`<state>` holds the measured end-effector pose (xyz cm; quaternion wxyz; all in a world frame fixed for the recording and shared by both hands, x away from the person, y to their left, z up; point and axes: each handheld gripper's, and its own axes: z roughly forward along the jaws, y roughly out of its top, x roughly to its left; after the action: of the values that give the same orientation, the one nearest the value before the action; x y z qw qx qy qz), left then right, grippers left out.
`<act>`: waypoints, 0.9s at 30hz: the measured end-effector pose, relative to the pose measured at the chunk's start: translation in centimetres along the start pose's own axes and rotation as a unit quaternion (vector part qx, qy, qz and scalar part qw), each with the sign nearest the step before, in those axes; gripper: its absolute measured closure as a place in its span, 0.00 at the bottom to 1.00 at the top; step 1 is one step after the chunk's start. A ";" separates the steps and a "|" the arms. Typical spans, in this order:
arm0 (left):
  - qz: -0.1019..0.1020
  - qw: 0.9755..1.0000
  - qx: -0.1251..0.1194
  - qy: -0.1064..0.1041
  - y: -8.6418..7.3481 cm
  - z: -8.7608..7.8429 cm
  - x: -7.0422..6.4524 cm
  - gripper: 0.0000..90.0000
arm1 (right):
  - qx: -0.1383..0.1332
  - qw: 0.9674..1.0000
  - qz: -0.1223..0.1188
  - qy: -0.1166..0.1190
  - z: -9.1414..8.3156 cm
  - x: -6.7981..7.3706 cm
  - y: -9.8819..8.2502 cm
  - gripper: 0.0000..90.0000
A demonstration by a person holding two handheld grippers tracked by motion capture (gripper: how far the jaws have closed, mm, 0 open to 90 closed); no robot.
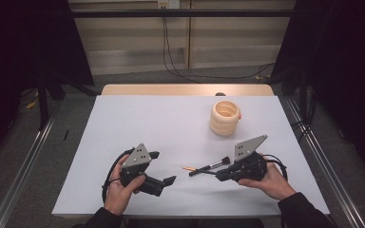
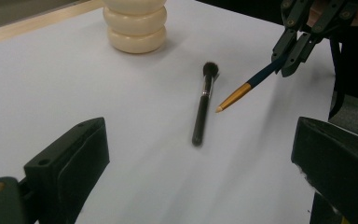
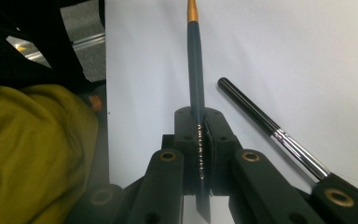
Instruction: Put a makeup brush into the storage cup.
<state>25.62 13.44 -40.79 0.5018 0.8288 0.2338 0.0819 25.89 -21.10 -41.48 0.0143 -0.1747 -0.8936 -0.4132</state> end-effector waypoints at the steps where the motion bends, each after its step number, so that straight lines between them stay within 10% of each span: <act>1: 0.001 1.000 -0.003 0.004 0.0 -0.1 0.0 0.04 | -0.006 1.000 0.003 -0.001 0.0 0.0 -0.1 0.95; 27: -0.002 0.999 -0.037 -0.008 1.0 0.4 -0.9 0.03 | -0.137 0.990 0.031 -0.003 -1.2 0.3 -0.4 0.95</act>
<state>25.25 12.32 -40.05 0.5339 0.8100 0.2282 0.0825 25.39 -22.11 -40.94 0.0000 -0.2039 -0.8231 -0.5301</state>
